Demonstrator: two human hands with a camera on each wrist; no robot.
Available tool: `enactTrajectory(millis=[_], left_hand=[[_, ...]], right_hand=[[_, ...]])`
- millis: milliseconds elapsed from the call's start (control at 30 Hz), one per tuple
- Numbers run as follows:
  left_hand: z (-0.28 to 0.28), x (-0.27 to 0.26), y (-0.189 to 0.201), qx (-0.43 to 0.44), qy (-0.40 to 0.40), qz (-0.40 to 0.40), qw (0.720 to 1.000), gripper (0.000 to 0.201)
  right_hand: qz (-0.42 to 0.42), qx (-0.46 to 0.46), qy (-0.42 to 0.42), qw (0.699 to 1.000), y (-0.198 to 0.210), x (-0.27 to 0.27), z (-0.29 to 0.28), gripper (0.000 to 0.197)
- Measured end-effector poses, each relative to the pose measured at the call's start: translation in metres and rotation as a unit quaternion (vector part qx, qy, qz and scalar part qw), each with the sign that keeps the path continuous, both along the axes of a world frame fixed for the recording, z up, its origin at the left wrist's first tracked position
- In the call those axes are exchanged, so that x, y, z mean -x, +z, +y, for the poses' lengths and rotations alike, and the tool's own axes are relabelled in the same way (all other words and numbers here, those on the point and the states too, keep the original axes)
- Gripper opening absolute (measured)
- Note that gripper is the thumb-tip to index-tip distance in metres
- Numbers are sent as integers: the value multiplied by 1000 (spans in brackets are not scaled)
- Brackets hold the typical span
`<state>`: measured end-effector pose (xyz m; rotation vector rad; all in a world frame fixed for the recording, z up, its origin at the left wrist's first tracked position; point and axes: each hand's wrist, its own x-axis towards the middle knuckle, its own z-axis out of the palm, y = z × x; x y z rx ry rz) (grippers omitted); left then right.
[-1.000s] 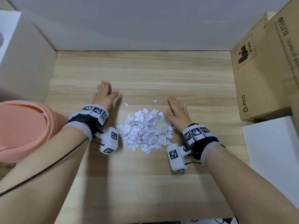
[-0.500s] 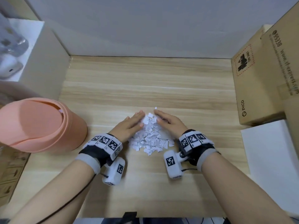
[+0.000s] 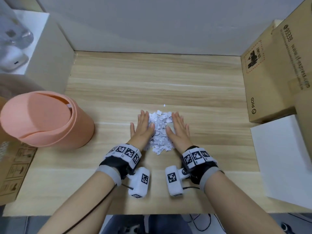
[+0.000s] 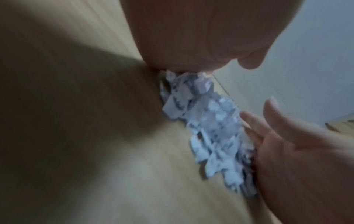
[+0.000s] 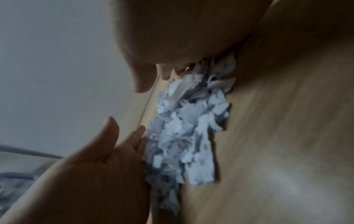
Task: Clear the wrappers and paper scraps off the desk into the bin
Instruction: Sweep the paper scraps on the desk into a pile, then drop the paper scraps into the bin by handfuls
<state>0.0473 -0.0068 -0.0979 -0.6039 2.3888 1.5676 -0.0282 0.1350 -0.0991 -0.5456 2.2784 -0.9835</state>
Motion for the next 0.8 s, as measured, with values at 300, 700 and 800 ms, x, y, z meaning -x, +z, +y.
enactTrajectory(millis=[300, 700, 800], left_hand=[[-54, -10, 113, -116, 131, 200, 964, 32], [-145, -119, 136, 103, 424, 186, 880, 61], [-142, -122, 129, 56, 448, 168, 877, 67]], right_hand=[[-58, 168, -62, 982, 78, 10, -59, 35], [173, 39, 383, 906, 132, -73, -178, 34], [221, 17, 387, 895, 131, -74, -178, 37]])
